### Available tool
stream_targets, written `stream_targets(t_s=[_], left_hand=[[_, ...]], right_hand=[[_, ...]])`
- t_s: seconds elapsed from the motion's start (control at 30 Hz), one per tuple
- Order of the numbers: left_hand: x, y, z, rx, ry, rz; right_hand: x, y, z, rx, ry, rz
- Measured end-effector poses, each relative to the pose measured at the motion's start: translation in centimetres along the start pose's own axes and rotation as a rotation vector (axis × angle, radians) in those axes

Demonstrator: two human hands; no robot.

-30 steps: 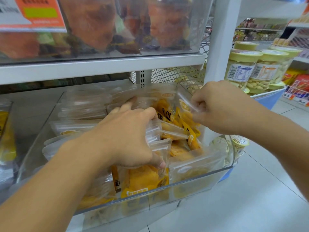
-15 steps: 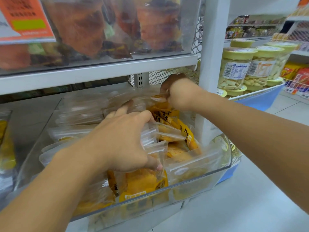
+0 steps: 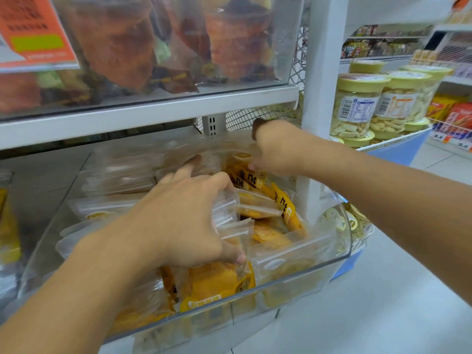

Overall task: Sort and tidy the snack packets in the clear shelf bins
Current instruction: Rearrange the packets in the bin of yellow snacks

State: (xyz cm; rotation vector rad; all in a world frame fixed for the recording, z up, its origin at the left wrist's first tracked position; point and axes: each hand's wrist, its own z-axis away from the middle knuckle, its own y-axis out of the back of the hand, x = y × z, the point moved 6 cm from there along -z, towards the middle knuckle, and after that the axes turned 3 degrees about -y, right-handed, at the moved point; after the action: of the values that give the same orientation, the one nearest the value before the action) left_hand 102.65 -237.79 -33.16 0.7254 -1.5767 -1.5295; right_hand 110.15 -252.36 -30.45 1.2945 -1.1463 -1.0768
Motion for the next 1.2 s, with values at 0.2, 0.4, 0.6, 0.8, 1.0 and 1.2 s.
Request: stream_targets(t_s=[0.2,0.4,0.6,0.8,1.0,1.2], left_hand=[[-0.5,-0.2,-0.2,-0.005,0.015,0.018],[-0.4,-0.5,-0.2,-0.068,0.019,0.068],[-0.1,-0.7,0.0,-0.113,0.022,0.072],[0.1,-0.5,0.5,-0.132,0.026,0.08],[0.2,-0.5,0.3,-0.108,-0.012,0.041],[0.0,-0.6,0.2,-0.073,-0.055,0.027]], right_hand=[[1.3,0.3,3.7,0.143,-0.053,-0.066],[0.0,-2.6,2.4,-0.191,0.004,-0.026],[-0.6,-4.3,1.7,-0.311,0.029,0.187],[-0.6,-4.6,1.7,-0.19,-0.025,0.16],[-0.7,1.0,2.9,0.184,0.001,0.196],[-1.5,0.4,1.6,0.07,0.203,0.187]])
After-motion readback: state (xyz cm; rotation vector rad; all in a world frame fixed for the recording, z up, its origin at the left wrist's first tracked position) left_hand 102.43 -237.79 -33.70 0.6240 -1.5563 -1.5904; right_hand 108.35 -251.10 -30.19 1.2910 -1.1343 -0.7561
